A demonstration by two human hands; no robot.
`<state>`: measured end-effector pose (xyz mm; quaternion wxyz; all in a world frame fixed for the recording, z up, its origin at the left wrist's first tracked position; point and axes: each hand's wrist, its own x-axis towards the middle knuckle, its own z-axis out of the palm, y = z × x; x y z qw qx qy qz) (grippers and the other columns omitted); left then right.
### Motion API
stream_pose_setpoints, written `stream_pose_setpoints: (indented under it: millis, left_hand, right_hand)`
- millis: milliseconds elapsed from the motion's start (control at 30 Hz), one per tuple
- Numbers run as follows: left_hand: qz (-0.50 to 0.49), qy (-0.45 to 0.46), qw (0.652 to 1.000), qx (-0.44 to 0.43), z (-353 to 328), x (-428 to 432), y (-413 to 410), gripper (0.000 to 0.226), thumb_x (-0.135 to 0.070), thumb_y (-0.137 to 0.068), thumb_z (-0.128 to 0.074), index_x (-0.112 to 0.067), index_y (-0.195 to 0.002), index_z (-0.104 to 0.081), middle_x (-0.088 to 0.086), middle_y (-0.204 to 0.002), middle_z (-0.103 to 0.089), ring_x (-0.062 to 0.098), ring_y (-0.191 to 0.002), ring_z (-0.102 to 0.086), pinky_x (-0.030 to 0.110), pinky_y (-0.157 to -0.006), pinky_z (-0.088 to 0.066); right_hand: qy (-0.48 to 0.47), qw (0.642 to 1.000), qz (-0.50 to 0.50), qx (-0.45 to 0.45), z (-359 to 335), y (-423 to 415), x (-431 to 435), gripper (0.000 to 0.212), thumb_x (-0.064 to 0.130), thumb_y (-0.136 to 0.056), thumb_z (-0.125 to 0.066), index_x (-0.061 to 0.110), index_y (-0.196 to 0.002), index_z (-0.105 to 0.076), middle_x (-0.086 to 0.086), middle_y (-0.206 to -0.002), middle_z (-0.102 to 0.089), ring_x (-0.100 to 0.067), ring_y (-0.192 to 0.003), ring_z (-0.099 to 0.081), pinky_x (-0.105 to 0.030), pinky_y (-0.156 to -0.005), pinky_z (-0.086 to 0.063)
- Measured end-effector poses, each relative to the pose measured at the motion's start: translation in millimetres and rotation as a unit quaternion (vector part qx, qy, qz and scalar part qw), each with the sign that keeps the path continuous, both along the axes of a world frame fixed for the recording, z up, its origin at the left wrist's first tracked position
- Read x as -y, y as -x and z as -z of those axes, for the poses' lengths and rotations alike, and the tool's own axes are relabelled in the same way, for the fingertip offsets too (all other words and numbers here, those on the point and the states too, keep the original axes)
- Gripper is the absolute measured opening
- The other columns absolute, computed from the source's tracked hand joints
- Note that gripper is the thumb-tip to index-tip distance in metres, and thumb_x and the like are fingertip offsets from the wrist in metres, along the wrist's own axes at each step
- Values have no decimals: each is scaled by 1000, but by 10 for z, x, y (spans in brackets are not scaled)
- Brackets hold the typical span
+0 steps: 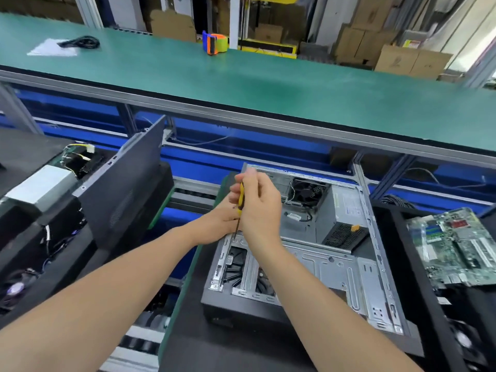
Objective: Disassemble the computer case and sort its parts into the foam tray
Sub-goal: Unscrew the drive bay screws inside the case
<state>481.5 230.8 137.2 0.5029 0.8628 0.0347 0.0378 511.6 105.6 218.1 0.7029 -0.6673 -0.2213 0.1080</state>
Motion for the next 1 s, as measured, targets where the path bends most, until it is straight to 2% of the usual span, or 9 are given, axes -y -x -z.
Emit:
stream_pose_setpoints:
  millis: [133, 233, 300, 367, 533, 667, 767, 900, 1000]
  left_hand:
    - [6, 14, 999, 31, 136, -105, -42, 40, -28, -99, -61, -56, -125, -50, -24, -151, -31, -2, -139, -35, 20, -110, -38]
    - [25, -30, 998, 48, 299, -205, -98, 26, -39, -99, -60, -28, -122, -55, -29, -155, -21, -5, -145, -22, 37, -119, -31]
    - [14, -32, 998, 49, 342, -229, -107, 40, -38, -98, -63, -6, -119, -54, -32, -156, -18, -3, -148, -18, 48, -121, -29]
    - [22, -29, 998, 48, 349, -230, -103, 45, -34, -97, -64, -1, -123, -48, -31, -161, -8, -2, -152, -7, 51, -124, -23]
    - [54, 15, 995, 79, 153, -157, -24, 41, -45, -96, -56, -59, -133, -46, -8, -154, -32, 4, -145, -28, 31, -119, -30]
    - [37, 54, 995, 70, 136, -136, -6, 56, -28, -99, -65, -28, -149, -39, -4, -148, -41, 1, -137, -38, 22, -114, -34]
    - [26, 63, 997, 28, 141, -151, 9, 47, -26, -100, -66, -21, -142, -47, -4, -136, -48, -4, -119, -47, 22, -105, -39]
    - [13, 47, 998, 33, 139, -145, 18, 35, -20, -100, -64, -15, -133, -54, 1, -125, -59, -11, -106, -53, 11, -91, -44]
    - [21, 48, 998, 42, 86, -106, 32, 39, -20, -101, -63, -11, -137, -51, 9, -132, -55, 6, -121, -53, 13, -95, -43]
  right_hand:
    - [-27, 998, 51, -1, 5, 165, -95, 38, 34, -111, -34, 18, -86, -57, -1, -76, -52, -17, -71, -49, -38, -72, -45]
    - [-47, 997, 53, -36, -1, 198, -193, 38, 35, -108, -39, 17, -77, -49, 0, -71, -41, -17, -68, -38, -41, -70, -35]
    - [-54, 996, 42, -56, -26, 163, -226, 38, 35, -102, -46, 19, -67, -43, 3, -63, -33, -15, -61, -30, -38, -64, -28]
    - [-58, 996, 9, -73, -36, 106, -227, 43, 33, -98, -53, 21, -58, -40, 4, -56, -30, -14, -53, -26, -32, -56, -24]
    - [-48, 966, -228, -109, -34, -167, -143, 51, 30, -98, -53, 22, -51, -35, 4, -46, -24, -14, -41, -18, -21, -45, -19]
    - [-39, 897, -402, -180, -102, -391, -137, 48, 22, -97, -48, 21, -52, -33, 1, -45, -20, -14, -41, -14, -30, -47, -12]
    - [-39, 868, -452, -202, -122, -441, -212, 37, 25, -95, -50, 21, -59, -43, 3, -48, -17, -13, -41, -13, -28, -46, -11]
    - [-60, 868, -458, -181, -97, -389, -269, 26, 21, -97, -39, 17, -73, -42, 7, -49, -21, -10, -40, -17, -24, -42, -16]
    - [-51, 908, -396, -130, -54, -339, -225, 25, 23, -97, -41, 18, -72, -40, 7, -49, -25, -15, -41, -21, -28, -45, -19]
